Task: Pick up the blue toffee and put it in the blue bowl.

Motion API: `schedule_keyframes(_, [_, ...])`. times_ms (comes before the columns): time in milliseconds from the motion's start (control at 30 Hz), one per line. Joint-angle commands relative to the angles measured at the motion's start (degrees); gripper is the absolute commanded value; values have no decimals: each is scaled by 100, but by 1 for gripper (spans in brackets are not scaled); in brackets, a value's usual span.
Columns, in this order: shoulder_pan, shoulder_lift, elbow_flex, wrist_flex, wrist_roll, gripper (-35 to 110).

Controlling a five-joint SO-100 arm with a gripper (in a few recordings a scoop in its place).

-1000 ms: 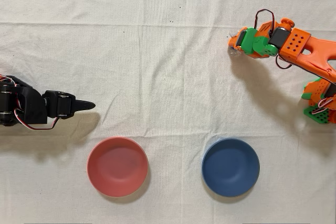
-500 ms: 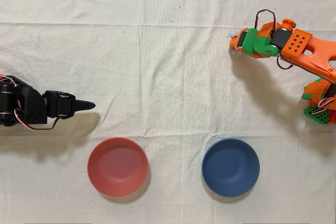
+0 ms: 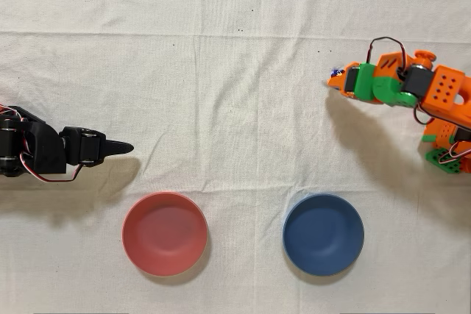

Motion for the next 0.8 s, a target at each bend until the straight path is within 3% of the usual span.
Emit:
schedule_keyframes(0, [-448, 932, -308, 387, -26, 12])
schedule_keyframes(333, [-1846, 1362, -1468, 1037, -105, 12])
schedule_keyframes(767, [-3814, 817, -2188, 923, -185, 11])
